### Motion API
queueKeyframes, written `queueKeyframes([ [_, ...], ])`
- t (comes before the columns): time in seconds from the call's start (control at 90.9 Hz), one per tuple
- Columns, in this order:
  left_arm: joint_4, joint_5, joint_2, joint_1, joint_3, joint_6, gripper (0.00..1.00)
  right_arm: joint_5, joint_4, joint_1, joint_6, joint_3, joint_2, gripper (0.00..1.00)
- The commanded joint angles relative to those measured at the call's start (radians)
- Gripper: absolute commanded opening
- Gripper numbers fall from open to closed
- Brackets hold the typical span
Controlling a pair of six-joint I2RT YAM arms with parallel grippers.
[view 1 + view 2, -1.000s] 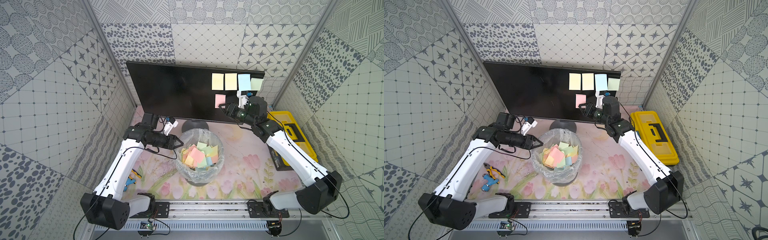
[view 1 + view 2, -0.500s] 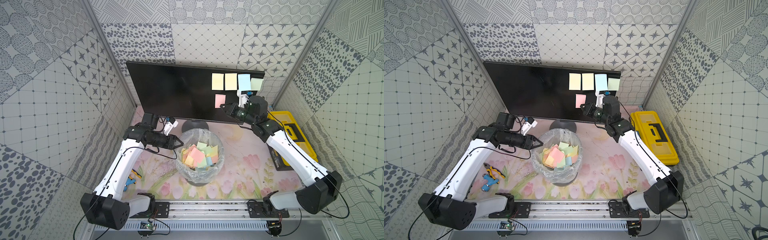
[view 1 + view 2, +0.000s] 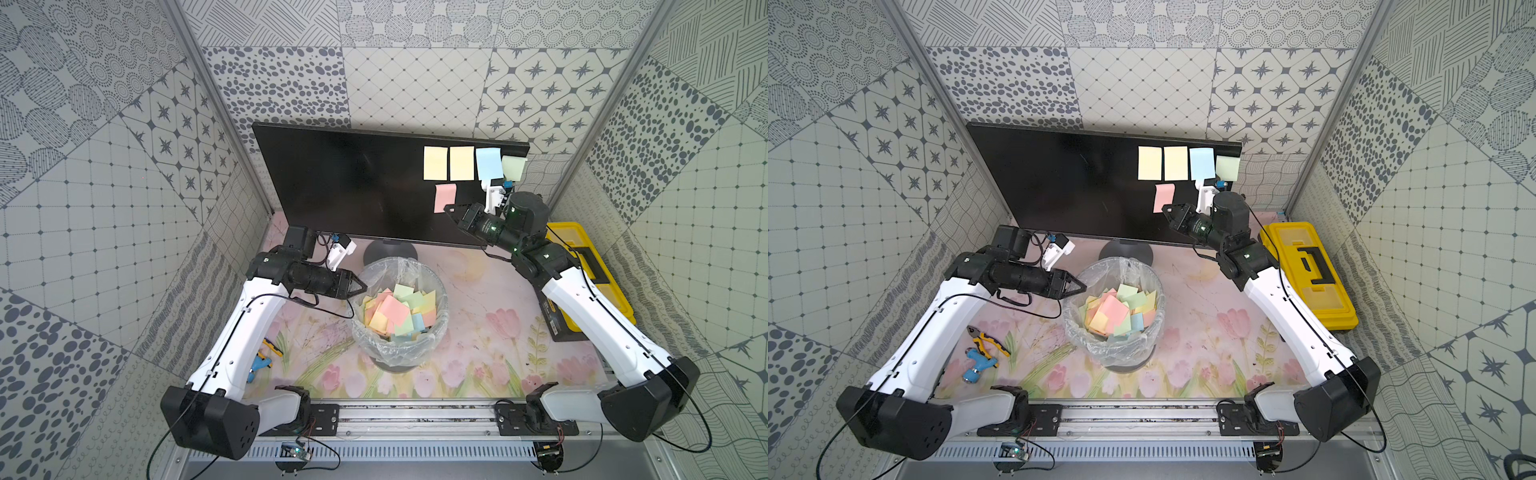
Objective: Remove the sticky note from the monitor
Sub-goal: Tear off the sticky note from the monitor, then place the sticky note in the trash bin.
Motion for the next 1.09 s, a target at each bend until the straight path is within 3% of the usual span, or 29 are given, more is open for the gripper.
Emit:
queueKeyframes([
  [0.0, -0.003, -0.001, 0.006, 0.000, 0.007, 0.010, 0.43, -0.009, 0.042, 0.008, 0.003, 0.012, -0.025, 0.00],
  [0.396, -0.006, -0.005, 0.006, 0.001, 0.006, 0.010, 0.43, 0.003, -0.042, 0.123, -0.002, -0.034, -0.109, 0.00],
  [0.748, -0.011, -0.004, 0.015, 0.001, 0.016, 0.010, 0.43, 0.096, -0.145, 0.370, -0.027, -0.180, -0.211, 0.00],
  [1.079, -0.019, -0.003, 0.020, 0.001, 0.025, 0.011, 0.42, 0.235, -0.292, 0.587, -0.142, -0.141, -0.128, 0.00],
])
